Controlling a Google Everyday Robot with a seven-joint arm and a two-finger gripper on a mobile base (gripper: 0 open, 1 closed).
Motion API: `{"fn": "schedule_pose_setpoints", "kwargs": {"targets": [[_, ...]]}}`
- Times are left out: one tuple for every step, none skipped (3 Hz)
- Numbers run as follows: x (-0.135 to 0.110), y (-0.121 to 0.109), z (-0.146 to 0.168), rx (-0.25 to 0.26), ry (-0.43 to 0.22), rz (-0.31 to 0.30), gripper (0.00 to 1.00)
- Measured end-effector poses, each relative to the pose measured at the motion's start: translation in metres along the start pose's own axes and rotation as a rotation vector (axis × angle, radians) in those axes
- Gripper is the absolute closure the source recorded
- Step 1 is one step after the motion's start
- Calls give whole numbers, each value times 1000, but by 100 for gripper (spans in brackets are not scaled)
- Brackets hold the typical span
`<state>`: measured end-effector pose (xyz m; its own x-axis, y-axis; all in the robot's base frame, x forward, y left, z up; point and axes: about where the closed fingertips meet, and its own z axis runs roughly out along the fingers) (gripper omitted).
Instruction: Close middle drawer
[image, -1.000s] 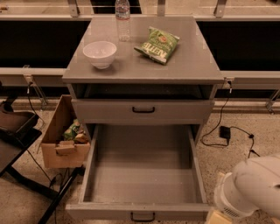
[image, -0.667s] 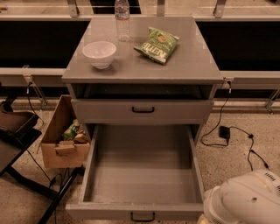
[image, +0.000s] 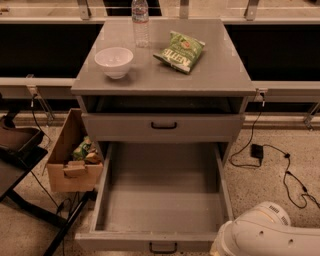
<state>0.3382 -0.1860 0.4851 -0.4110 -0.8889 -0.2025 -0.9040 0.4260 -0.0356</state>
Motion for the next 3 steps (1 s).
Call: {"fn": "schedule_pose_setpoints", "kwargs": {"targets": [[2, 16, 42, -53, -19, 17, 94], [3, 19, 75, -73, -59, 77, 100], [2, 22, 84, -82, -70, 95, 100]]}}
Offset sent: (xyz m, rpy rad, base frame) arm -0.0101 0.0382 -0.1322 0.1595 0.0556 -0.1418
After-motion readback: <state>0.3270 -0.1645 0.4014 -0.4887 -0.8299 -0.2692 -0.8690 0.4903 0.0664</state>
